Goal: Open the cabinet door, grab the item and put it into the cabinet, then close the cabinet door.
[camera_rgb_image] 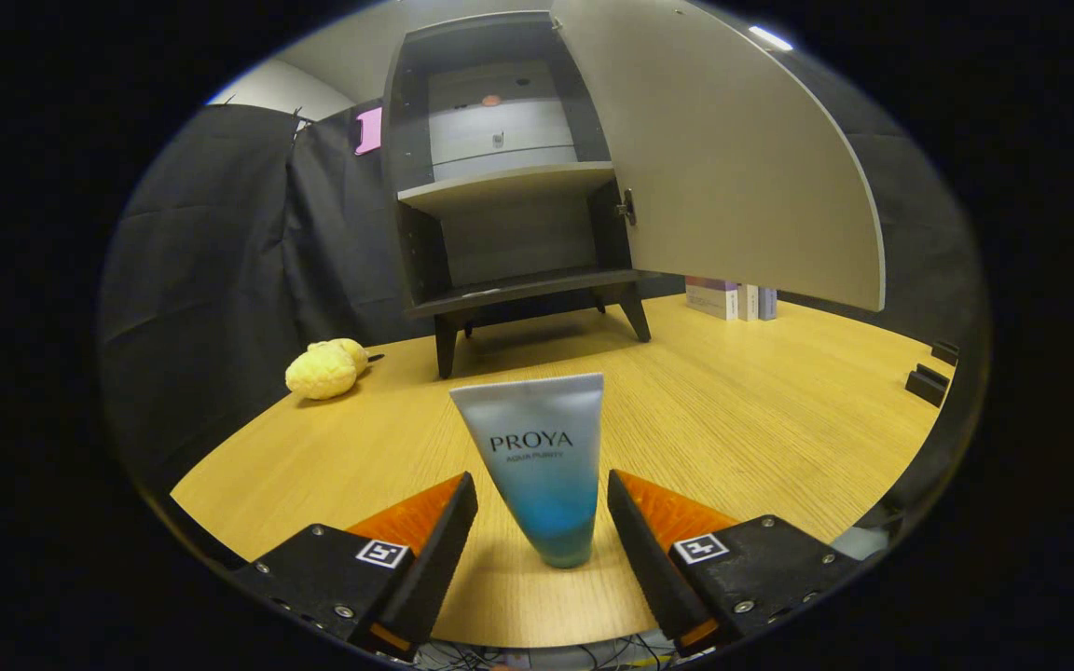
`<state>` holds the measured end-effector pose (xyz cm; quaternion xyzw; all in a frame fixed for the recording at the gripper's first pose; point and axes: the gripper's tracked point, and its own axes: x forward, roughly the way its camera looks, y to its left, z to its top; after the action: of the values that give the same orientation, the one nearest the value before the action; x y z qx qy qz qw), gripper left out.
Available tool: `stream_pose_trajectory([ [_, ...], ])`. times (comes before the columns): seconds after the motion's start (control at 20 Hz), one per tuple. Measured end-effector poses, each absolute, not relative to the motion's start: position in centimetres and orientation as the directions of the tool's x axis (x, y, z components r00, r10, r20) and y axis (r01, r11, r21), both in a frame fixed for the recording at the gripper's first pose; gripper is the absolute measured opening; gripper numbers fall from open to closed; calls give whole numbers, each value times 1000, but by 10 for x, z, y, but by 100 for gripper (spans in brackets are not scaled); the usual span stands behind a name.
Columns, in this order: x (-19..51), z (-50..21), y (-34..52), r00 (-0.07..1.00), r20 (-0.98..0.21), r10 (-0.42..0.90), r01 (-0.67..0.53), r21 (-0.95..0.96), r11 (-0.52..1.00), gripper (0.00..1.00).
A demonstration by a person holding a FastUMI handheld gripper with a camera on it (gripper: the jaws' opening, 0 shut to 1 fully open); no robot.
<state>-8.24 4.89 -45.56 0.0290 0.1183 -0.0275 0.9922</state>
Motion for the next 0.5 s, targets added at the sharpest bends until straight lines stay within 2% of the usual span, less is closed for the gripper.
stream_pose_trajectory([
  [0.1, -82, -458, 50, 969, -247, -27, 29, 4, 1000, 73],
  [0.2, -81, -448, 47, 973, -228, -33, 31, -13, 999, 54],
  [0.25, -80, -444, 48, 973, -229, -24, 22, -10, 1000, 49],
  [0.5, -76, -428, 48, 974, -227, -18, 14, -16, 1000, 49],
])
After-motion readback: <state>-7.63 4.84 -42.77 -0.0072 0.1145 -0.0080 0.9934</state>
